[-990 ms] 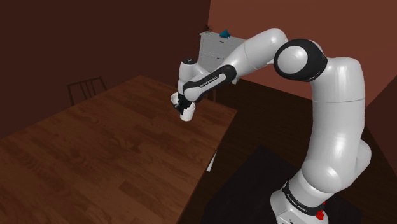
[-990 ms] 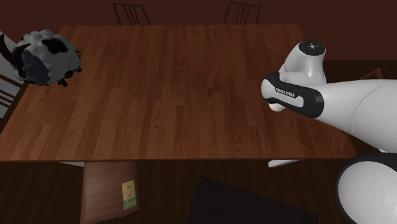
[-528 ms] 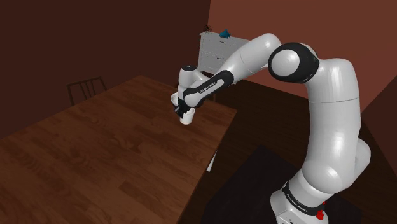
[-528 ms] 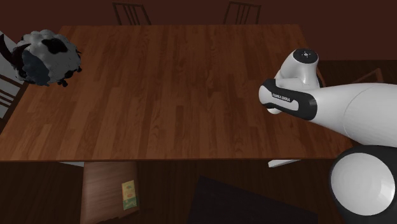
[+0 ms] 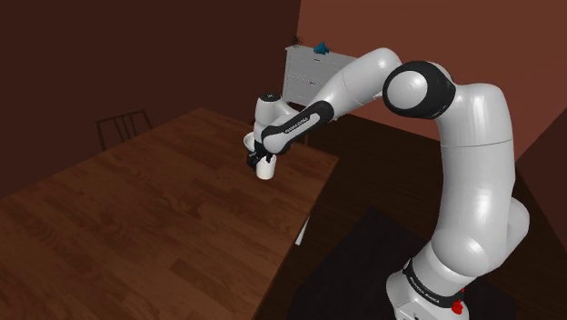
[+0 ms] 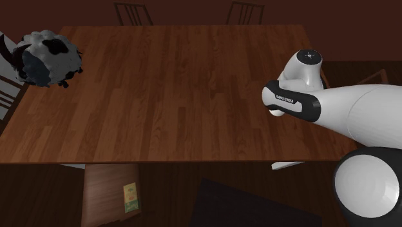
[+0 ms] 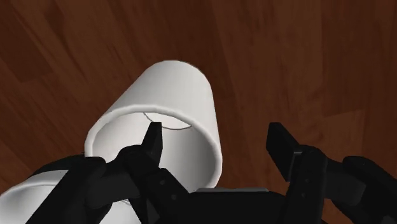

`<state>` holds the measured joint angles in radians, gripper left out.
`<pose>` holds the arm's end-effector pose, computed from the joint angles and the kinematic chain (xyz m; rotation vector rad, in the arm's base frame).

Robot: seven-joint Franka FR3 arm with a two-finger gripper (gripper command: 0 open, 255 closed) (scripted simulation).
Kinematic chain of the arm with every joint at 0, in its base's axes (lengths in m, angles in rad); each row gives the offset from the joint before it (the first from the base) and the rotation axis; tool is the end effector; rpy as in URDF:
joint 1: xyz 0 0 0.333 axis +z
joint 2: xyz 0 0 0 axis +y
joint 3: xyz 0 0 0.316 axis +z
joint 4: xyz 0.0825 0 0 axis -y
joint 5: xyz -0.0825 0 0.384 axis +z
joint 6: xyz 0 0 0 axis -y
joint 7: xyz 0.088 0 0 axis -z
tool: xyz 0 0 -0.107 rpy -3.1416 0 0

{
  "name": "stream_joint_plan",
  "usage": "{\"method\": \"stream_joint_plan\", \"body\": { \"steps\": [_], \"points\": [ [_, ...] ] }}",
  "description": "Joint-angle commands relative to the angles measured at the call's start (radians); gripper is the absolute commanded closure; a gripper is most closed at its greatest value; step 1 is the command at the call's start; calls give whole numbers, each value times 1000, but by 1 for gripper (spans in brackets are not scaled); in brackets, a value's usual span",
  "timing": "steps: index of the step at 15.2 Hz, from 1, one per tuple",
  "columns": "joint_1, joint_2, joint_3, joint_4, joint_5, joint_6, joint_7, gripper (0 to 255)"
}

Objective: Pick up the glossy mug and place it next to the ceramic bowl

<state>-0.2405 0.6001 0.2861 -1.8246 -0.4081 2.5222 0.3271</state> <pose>0.6607 0.0192 0.2281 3.0592 -0.0330 0.2348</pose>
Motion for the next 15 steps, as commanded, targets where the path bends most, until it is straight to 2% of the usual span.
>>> {"method": "stream_joint_plan", "body": {
  "steps": [1,3,7,15],
  "points": [
    [0,0,0,0,0,0,0,0],
    [0,0,0,0,0,0,0,0],
    [-24,-104,37,-31,45,-71,-28,0],
    [-24,-104,37,-31,45,-71,-28,0]
  ]
}}
